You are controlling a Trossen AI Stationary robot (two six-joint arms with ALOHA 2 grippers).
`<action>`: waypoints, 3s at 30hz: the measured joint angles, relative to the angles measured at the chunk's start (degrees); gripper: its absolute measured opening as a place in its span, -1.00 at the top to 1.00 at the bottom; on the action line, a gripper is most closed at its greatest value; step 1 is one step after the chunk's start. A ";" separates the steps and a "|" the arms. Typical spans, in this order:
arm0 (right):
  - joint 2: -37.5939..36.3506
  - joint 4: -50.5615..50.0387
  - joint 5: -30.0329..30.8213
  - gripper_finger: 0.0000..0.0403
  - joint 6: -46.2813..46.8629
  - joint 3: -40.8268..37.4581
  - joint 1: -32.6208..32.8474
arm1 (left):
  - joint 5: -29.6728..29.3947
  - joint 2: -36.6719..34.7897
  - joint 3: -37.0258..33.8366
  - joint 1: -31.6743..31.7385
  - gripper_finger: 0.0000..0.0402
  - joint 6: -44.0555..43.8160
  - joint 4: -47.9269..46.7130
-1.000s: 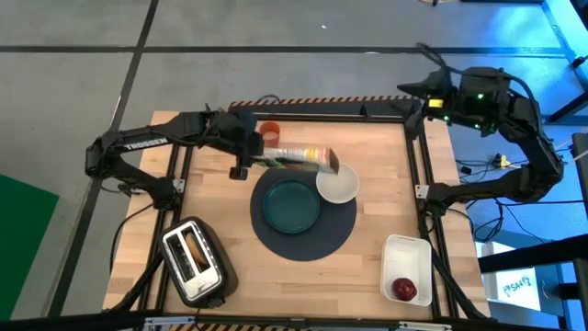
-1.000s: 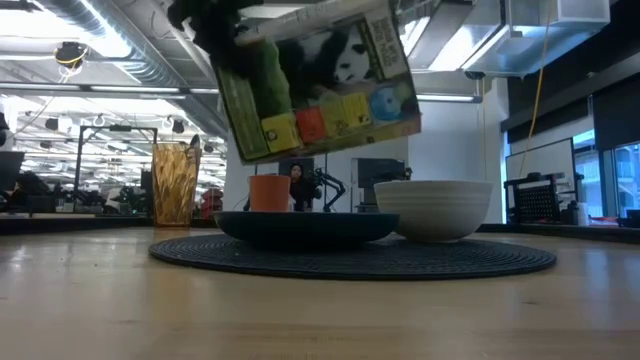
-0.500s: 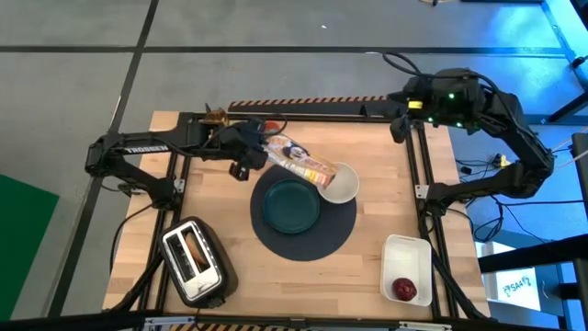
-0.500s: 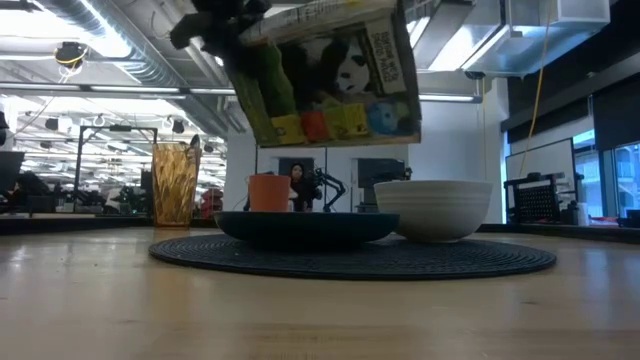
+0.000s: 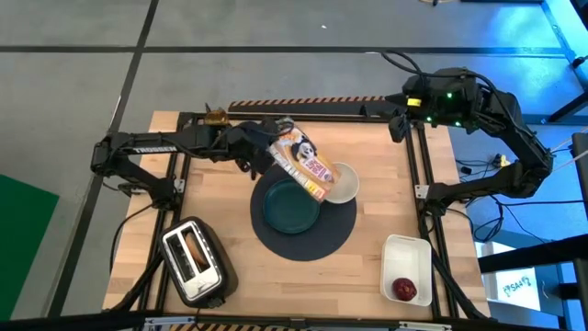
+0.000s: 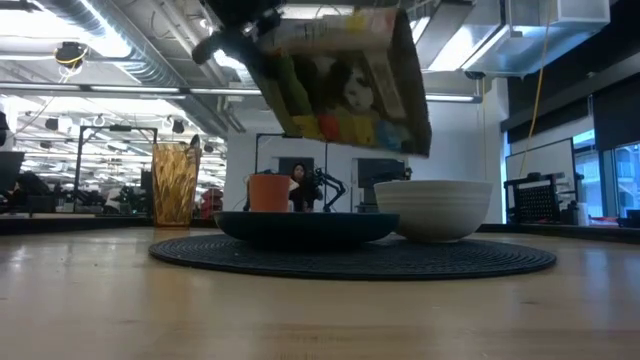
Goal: Arrange a breakfast setting
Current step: Pour the cereals from the cereal box into the white bowl
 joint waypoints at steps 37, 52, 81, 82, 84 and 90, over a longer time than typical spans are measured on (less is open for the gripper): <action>-0.02 -1.13 -3.29 -0.15 3.27 0.00 0.00 | -3.21 4.94 0.00 0.73 0.40 13.37 8.28; -0.02 -2.21 -3.43 -0.15 3.99 0.00 0.00 | -1.43 4.78 0.07 2.68 0.40 3.46 2.47; -0.02 -1.73 -3.32 -0.15 4.10 0.00 0.00 | 9.84 0.70 0.07 6.44 0.40 -8.64 -5.67; -0.02 -1.73 -3.32 -0.15 4.10 0.00 -0.01 | 10.04 0.70 0.07 6.44 0.40 -9.41 -5.59; -0.02 -1.73 -3.32 -0.15 4.15 0.00 -0.02 | 10.83 0.70 0.07 6.55 0.40 -11.13 -5.47; -0.02 -1.72 -3.32 -0.15 4.54 0.00 -0.01 | 13.22 0.11 0.07 6.98 0.40 -16.76 -6.50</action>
